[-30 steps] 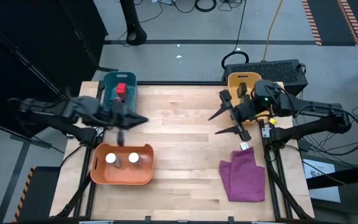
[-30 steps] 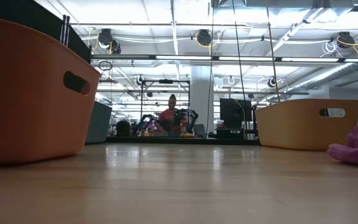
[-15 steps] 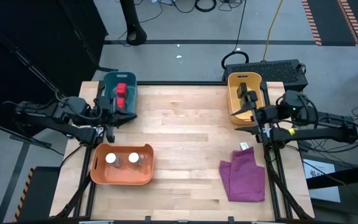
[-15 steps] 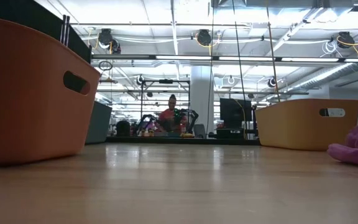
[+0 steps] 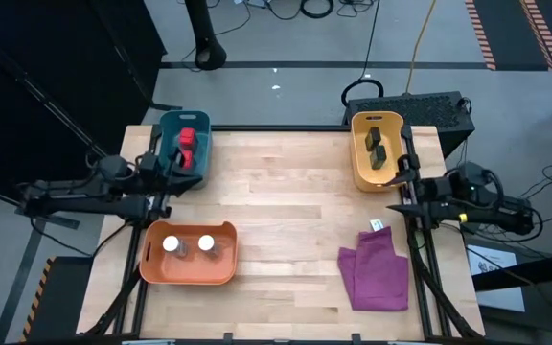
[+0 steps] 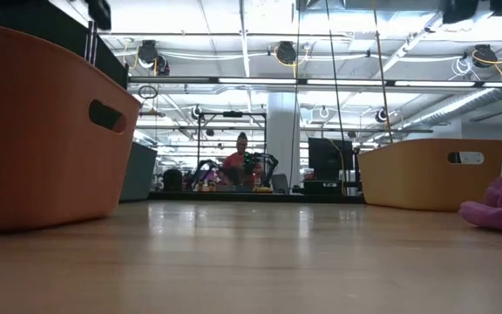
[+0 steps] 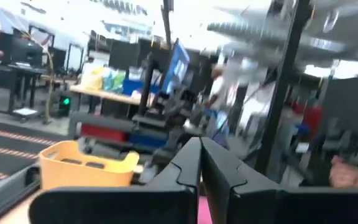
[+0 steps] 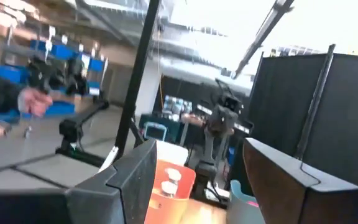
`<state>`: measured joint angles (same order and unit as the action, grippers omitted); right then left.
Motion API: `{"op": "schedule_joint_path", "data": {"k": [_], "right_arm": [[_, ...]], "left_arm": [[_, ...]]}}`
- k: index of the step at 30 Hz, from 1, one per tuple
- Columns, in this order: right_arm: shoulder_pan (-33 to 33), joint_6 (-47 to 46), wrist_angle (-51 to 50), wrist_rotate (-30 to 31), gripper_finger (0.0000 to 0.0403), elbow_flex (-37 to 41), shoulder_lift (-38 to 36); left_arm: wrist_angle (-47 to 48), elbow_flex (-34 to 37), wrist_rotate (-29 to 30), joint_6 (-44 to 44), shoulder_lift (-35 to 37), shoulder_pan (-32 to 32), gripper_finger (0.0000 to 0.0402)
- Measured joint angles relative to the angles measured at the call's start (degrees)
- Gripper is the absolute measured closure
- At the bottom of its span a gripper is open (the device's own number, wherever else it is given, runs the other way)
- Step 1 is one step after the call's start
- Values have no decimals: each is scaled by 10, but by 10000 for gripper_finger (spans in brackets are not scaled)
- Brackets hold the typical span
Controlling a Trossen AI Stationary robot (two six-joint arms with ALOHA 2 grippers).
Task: Sort spices by type
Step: Return to Home Position
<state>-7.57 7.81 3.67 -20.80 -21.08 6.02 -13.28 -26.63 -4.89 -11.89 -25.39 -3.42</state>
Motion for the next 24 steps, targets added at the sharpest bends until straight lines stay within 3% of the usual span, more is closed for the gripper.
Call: {"op": "schedule_joint_path", "data": {"k": [4,14,20,24], "right_arm": [[0,-26,18,-1,181,50,-60],[0,-59,74,-5,181,122,-59],[0,-37,156,-2,181,200,-59],[-2,-45,102,4,181,203,-49]], "left_arm": [[-57,72,-17,-24,54,-8,384],[-56,201,-17,-26,243,-12,384],[-73,263,-34,-39,253,-11,384],[-2,262,-68,36,253,-9,384]]}}
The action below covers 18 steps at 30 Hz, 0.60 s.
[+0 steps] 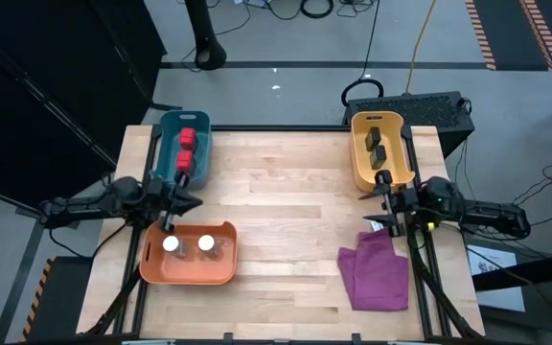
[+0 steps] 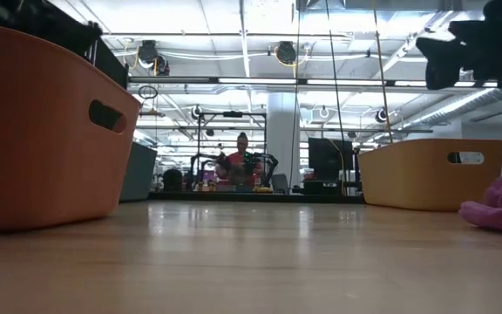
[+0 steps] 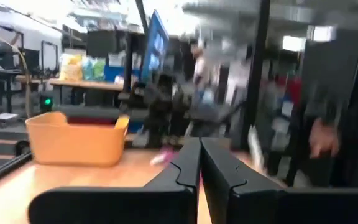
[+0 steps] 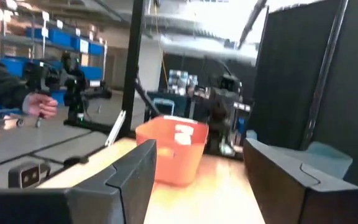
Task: Sort spices by type
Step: Return to Home Position
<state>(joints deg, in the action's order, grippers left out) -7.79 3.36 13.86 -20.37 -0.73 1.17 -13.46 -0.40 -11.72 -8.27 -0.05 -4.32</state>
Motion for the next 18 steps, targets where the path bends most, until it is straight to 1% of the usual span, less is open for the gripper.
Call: {"op": "schedule_joint_path", "data": {"k": [3,6,10,18], "right_arm": [[0,-1,-17,13,181,0,0],[0,0,-17,21,181,0,0],[0,-27,-21,22,181,0,1],[0,-27,-22,23,181,-1,1]], "left_arm": [[52,0,-7,75,0,0,384],[63,0,-7,114,0,0,384],[82,0,-1,117,0,0,384],[84,0,3,117,0,0,384]]}}
